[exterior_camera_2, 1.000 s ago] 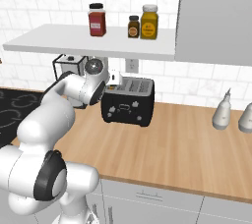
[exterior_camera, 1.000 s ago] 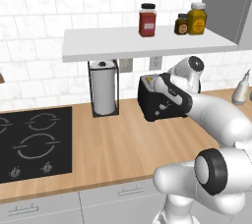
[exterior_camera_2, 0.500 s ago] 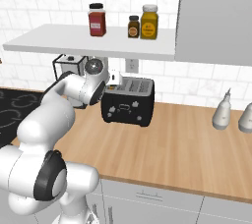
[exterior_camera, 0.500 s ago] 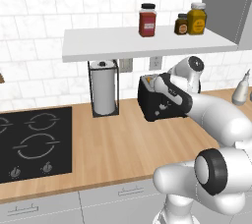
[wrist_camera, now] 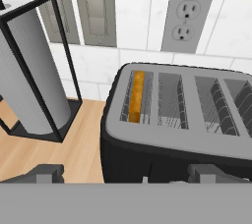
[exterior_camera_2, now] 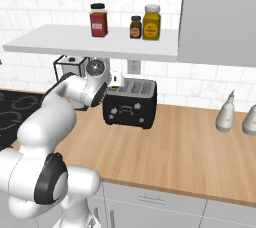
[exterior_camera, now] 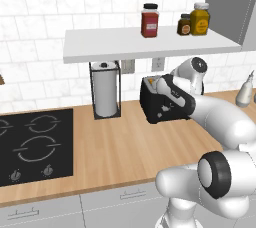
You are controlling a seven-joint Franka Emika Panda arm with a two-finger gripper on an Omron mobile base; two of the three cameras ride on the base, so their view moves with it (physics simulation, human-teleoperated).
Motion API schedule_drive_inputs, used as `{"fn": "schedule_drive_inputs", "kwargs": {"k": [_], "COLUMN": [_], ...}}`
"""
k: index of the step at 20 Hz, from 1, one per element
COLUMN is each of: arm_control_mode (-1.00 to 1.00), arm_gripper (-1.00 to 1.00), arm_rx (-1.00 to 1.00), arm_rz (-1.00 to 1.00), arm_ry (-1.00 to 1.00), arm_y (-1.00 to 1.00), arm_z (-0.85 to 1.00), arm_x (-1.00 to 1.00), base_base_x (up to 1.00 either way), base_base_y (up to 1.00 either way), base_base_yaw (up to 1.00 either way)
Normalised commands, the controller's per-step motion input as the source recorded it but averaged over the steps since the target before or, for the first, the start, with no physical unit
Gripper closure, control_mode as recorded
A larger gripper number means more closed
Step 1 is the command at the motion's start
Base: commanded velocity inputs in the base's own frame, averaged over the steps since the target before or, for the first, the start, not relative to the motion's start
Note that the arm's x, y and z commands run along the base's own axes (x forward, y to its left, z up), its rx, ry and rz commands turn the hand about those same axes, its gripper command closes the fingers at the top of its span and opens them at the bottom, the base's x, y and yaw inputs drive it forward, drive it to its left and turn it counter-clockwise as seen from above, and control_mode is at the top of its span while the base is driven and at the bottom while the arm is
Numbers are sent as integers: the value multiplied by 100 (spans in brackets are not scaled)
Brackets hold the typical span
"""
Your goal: Start the toaster. Once the lever pops up, take the bread to the plate on the dining counter.
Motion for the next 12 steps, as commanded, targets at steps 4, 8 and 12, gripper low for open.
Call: {"fn": "schedule_drive_inputs", "kwargs": {"k": [4,8,12], "arm_control_mode": [-100,-100,-100], "arm_gripper": [-100,-100,-100], "arm_rx": [0,0,0], "arm_rz": [0,0,0], "arm_ry": [0,0,0], "arm_y": [0,0,0], "arm_z": [0,0,0], "arm_x": [0,0,0], "base_base_x": [0,0,0], "base_base_y": [0,0,0], "base_base_yaw": [0,0,0]}}
